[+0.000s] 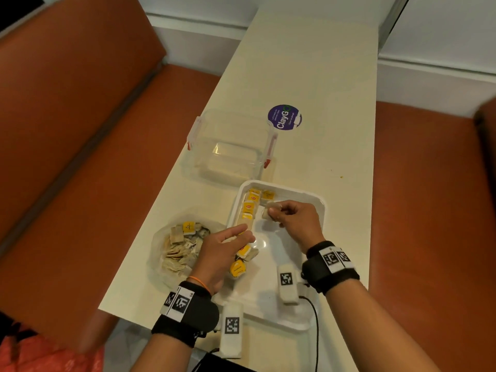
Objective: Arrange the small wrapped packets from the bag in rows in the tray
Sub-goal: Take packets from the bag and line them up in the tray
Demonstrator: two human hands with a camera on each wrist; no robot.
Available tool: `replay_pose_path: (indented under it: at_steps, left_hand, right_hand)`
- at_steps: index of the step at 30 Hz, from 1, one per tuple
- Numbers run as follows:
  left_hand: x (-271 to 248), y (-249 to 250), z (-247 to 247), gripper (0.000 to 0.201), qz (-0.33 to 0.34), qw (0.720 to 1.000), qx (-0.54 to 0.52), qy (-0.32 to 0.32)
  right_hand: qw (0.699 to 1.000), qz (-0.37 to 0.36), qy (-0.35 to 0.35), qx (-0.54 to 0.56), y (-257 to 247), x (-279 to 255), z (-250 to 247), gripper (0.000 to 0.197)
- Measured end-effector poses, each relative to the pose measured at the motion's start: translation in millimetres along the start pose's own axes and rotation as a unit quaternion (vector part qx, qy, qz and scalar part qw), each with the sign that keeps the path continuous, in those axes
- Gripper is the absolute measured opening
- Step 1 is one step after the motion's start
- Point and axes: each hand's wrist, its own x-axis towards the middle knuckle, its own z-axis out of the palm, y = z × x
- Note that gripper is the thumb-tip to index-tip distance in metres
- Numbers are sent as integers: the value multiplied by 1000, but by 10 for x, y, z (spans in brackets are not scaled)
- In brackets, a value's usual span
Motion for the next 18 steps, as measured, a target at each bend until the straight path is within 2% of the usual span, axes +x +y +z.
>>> replay_pose_path:
  at_steps: [3,5,18]
  left_hand:
    - [-37,-55,-108,13,-6,1000,0,1]
    - [-67,-82,-170,9,-6,1000,16,-1]
    - [-218,-77,-237,10,-27,1000,11,3]
  right_hand:
    - [999,15,35,-4,98,220,138,11]
    - [999,10,46,-25,131,310,196,13]
    - [992,-1,125,-37,206,403,334,20]
